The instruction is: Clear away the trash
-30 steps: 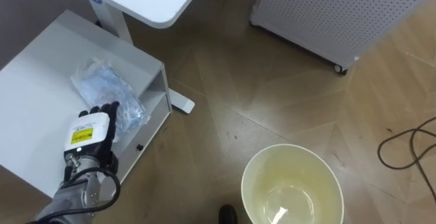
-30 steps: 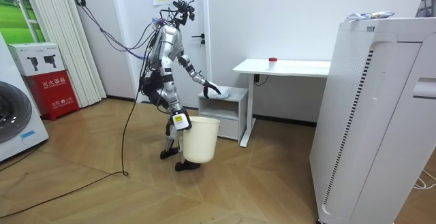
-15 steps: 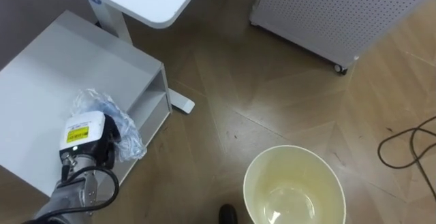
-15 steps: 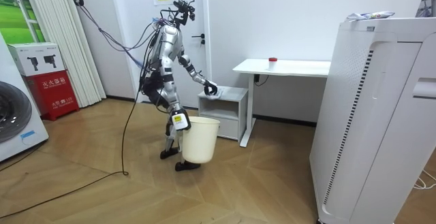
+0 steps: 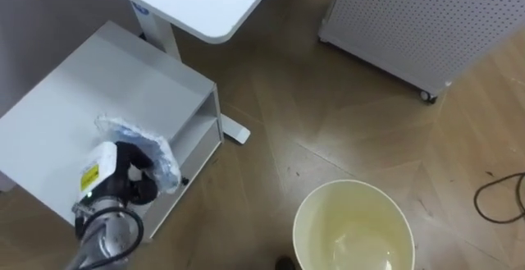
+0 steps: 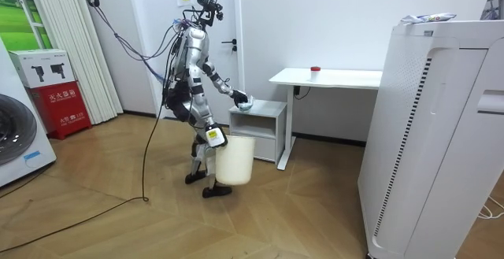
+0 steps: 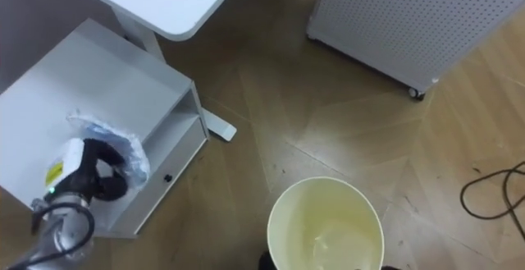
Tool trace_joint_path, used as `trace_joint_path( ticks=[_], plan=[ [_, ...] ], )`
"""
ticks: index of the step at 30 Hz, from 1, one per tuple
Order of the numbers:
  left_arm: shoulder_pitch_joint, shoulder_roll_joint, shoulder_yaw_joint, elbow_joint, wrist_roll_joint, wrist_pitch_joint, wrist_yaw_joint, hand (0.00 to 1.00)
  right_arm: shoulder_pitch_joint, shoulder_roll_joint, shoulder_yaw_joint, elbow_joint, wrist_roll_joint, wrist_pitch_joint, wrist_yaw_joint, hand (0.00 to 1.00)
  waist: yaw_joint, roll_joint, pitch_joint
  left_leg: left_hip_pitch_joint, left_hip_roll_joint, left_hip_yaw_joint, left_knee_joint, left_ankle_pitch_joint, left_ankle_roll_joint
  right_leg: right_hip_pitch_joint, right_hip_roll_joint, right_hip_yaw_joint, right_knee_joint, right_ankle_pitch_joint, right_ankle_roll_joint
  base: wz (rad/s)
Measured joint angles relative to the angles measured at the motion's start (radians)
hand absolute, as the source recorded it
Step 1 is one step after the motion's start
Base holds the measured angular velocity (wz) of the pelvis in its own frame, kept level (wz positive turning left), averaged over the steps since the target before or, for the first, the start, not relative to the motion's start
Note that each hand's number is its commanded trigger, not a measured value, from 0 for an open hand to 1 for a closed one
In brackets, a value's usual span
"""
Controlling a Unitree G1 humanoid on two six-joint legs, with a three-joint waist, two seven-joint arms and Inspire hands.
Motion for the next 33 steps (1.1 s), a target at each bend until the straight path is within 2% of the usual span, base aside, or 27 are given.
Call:
trace_joint_path(
  ticks=[1,2,4,6,8,10,15,19,25,26,27,28,33],
  plan=[
    [0.029,-0.026,-0.001,-0.008,-0.038,-0.006,-0.022,1.0,0.002,0.012,0.0,-0.002,-0.006,-0.006,0.0,1.0,0.005,-0.002,-0.0085,0.012,-0.007,0.002,-0.02,0.007,0.0,0.01,0.0,-0.001,-0.014,0.0,0.001,0.05],
    [0.045,-0.04,-0.002,-0.01,-0.054,-0.009,-0.035,1.0,0.002,0.018,0.003,-0.003,-0.009,-0.008,0.0,1.0,0.011,-0.003,-0.0117,0.018,-0.01,0.003,-0.03,0.011,-0.001,0.015,0.0,0.0,-0.022,0.002,0.002,0.0],
    [0.112,-0.093,-0.009,-0.038,-0.124,-0.012,-0.108,1.0,0.008,0.035,0.036,-0.002,-0.023,-0.027,0.001,1.0,0.03,-0.005,-0.02,0.043,-0.01,0.004,-0.053,0.017,-0.004,0.044,0.001,0.0,-0.048,0.009,0.003,0.0],
    [0.156,-0.121,-0.045,-0.058,-0.185,-0.013,-0.169,1.0,0.008,0.046,0.065,-0.004,-0.023,-0.03,0.006,1.0,0.043,-0.013,-0.0304,0.056,-0.014,0.009,-0.075,0.026,-0.004,0.052,0.0,0.0,-0.06,0.011,0.004,0.06],
    [0.196,-0.134,-0.095,-0.095,-0.221,-0.013,-0.233,1.0,0.008,0.052,0.082,-0.023,-0.038,-0.033,0.019,1.0,0.056,-0.016,-0.0327,0.061,-0.02,0.007,-0.088,0.031,-0.005,0.054,0.0,-0.001,-0.065,0.011,0.004,0.02],
    [0.219,-0.156,-0.164,-0.104,-0.292,-0.012,-0.338,1.0,0.006,0.059,0.106,-0.044,-0.045,-0.037,0.036,1.0,0.078,-0.016,-0.033,0.069,-0.026,0.01,-0.098,0.033,-0.004,0.057,-0.003,0.001,-0.068,0.012,0.005,0.0],
    [0.261,-0.2,-0.218,-0.114,-0.373,-0.011,-0.519,1.0,0.004,0.087,0.114,-0.047,-0.097,-0.036,0.063,1.0,0.093,-0.017,-0.034,0.085,-0.028,0.011,-0.117,0.038,-0.003,0.076,-0.001,0.0,-0.098,0.019,0.01,-0.01],
    [0.288,-0.201,-0.249,-0.127,-0.39,-0.009,-0.623,1.0,0.005,0.088,0.113,-0.041,-0.112,-0.033,0.098,1.0,0.095,-0.019,-0.0355,0.09,-0.039,0.015,-0.136,0.044,-0.001,0.074,-0.002,0.01,-0.101,0.023,0.014,-0.01],
    [0.3,-0.196,-0.257,-0.137,-0.39,-0.007,-0.695,1.0,-0.004,0.09,0.103,-0.02,-0.114,-0.033,0.125,1.0,0.101,-0.019,-0.0356,0.092,-0.039,0.026,-0.143,0.045,0.0,0.073,0.004,0.023,-0.115,0.031,0.019,-0.06],
    [0.303,-0.195,-0.257,-0.143,-0.39,-0.007,-0.698,0.85,-0.005,0.09,0.102,-0.02,-0.115,-0.033,0.127,1.0,0.102,-0.02,-0.0356,0.092,-0.039,0.028,-0.144,0.045,0.0,0.073,0.004,0.023,-0.118,0.033,0.019,-0.09],
    [0.311,-0.194,-0.256,-0.156,-0.39,-0.005,-0.703,0.08,-0.005,0.091,0.096,-0.017,-0.116,-0.033,0.135,1.0,0.103,-0.02,-0.0356,0.092,-0.04,0.031,-0.146,0.045,0.001,0.071,0.003,0.025,-0.117,0.033,0.019,-0.07],
    [0.316,-0.192,-0.256,-0.168,-0.39,-0.004,-0.715,0.0,-0.005,0.092,0.09,-0.016,-0.116,-0.032,0.143,1.0,0.104,-0.02,-0.0356,0.093,-0.04,0.034,-0.149,0.045,0.001,0.07,0.003,0.028,-0.117,0.034,0.02,-0.05],
    [0.326,-0.189,-0.257,-0.194,-0.389,0.001,-0.734,0.0,-0.002,0.096,0.087,-0.014,-0.115,-0.025,0.161,1.0,0.104,-0.02,-0.0355,0.09,-0.041,0.035,-0.15,0.046,0.002,0.063,0.002,0.029,-0.116,0.034,0.02,0.0]
  ],
)
